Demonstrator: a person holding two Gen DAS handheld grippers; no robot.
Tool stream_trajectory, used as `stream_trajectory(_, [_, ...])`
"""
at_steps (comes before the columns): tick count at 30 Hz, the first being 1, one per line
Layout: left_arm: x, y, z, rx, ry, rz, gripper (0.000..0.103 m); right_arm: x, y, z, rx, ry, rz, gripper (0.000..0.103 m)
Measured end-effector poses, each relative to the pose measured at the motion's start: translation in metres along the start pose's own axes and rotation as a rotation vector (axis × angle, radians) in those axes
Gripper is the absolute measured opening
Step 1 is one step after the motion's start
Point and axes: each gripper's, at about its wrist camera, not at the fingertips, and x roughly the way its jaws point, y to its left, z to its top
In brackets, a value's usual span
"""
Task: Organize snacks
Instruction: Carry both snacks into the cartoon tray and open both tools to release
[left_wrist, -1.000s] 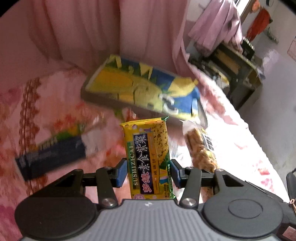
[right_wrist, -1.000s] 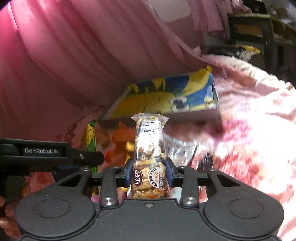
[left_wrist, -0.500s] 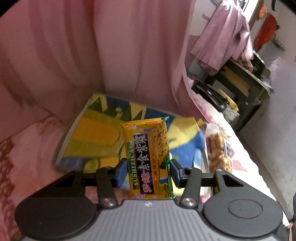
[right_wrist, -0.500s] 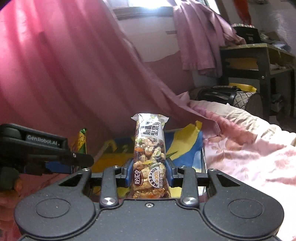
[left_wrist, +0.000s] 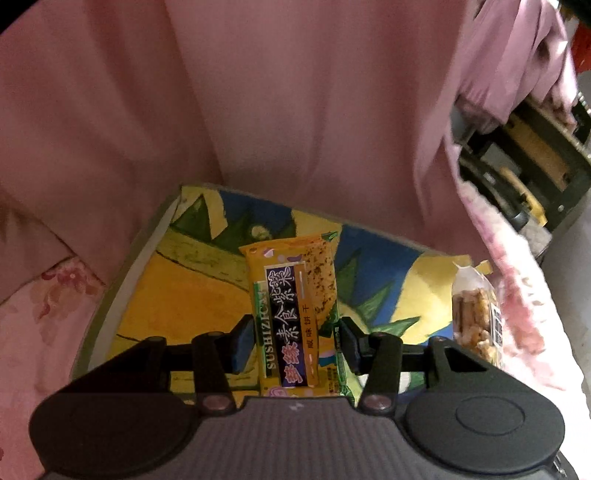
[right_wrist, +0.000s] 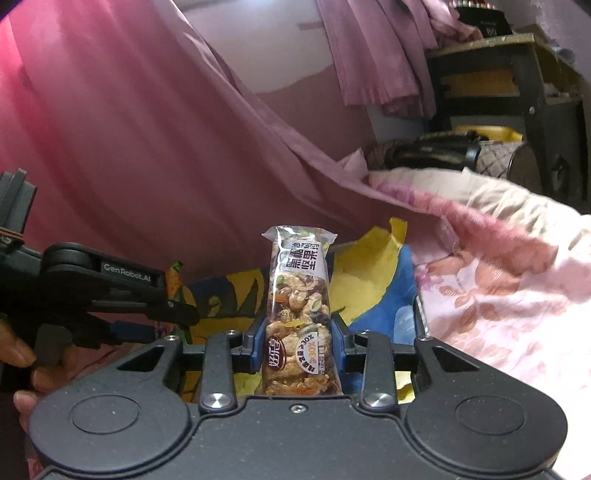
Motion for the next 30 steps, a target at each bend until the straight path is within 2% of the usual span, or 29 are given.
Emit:
stream_trajectory(6, [0.018,0.003,-0.004,0.009,0.076,0.035,0.053,0.02,0.003,-0.009,-0.019,0.064,-0.015,0.037])
stream_trajectory(17, [0.036,0.006,-0.011,0.015,0.146,0.065,0.053,0.035,-0.002,-0.021,-0.017,0.132,-0.033,0.037])
stream_trajectory(25, [0.037,0.004,-0.015,0.045,0.128,0.08,0.053,0.037,-0.002,-0.023,-0.016,0.129,-0.034,0.038])
stream_trajectory(30, [0.037,0.004,-0.02,0.044,0.122,0.097,0.056,0.036,0.0,-0.024,-0.024,0.122,-0.045,0.042])
